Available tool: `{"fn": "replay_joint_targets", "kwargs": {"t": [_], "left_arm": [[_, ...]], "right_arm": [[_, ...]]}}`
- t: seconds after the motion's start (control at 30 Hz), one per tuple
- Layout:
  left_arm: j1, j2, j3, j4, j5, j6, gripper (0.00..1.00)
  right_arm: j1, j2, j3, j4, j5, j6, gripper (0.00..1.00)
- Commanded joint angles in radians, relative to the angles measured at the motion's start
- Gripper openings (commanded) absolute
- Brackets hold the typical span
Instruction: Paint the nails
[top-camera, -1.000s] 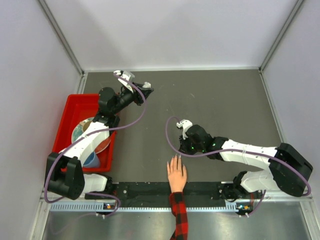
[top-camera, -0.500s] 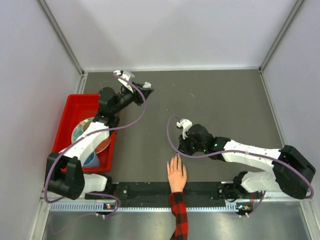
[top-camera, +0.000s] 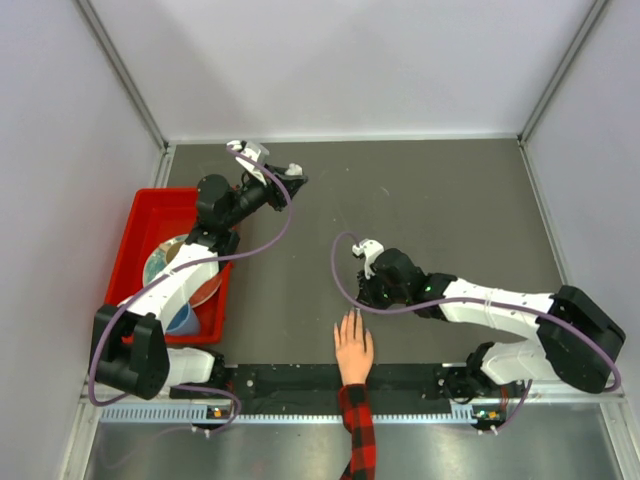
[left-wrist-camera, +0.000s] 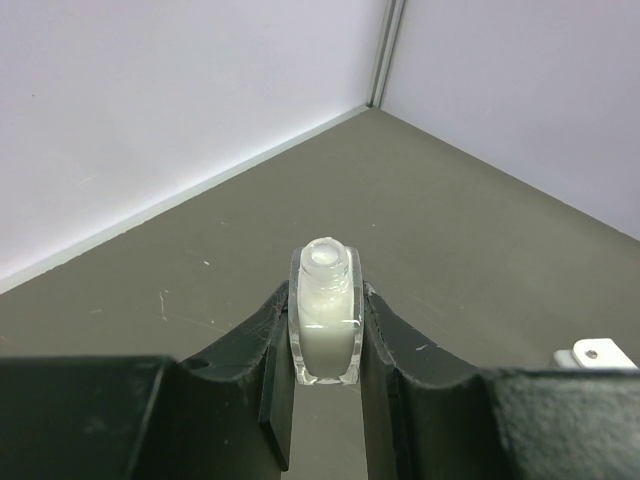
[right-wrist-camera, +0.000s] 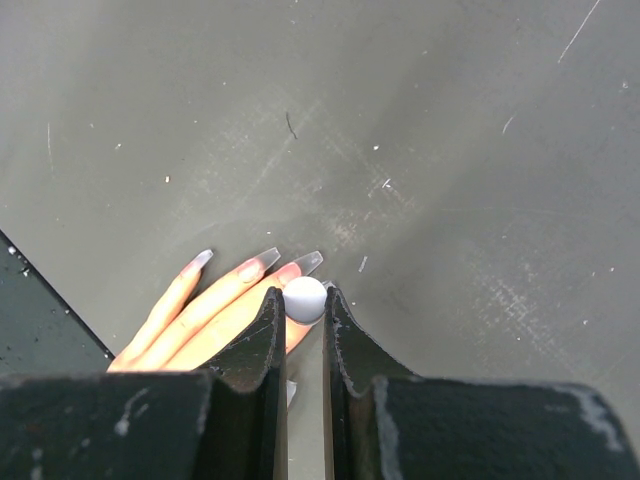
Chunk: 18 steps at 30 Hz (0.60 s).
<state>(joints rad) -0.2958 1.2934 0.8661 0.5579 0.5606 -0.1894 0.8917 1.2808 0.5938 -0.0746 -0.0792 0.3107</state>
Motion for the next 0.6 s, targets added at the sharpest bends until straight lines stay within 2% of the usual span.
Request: {"fn": "replay_joint_targets", "kwargs": {"t": [0.0,0.57], "left_arm": [[0.004,-0.020,0.039,0.065,0.007,0.002,0.00],[0.006,-0.029,0.039,0.056,0.002,0.015,0.00]], "right_arm": [[-0.013,0.006,0.020,0.030,0.006,0.002,0.00],[-0.014,0.020,0.024,0.030,0.006,0.004,0.00]]}}
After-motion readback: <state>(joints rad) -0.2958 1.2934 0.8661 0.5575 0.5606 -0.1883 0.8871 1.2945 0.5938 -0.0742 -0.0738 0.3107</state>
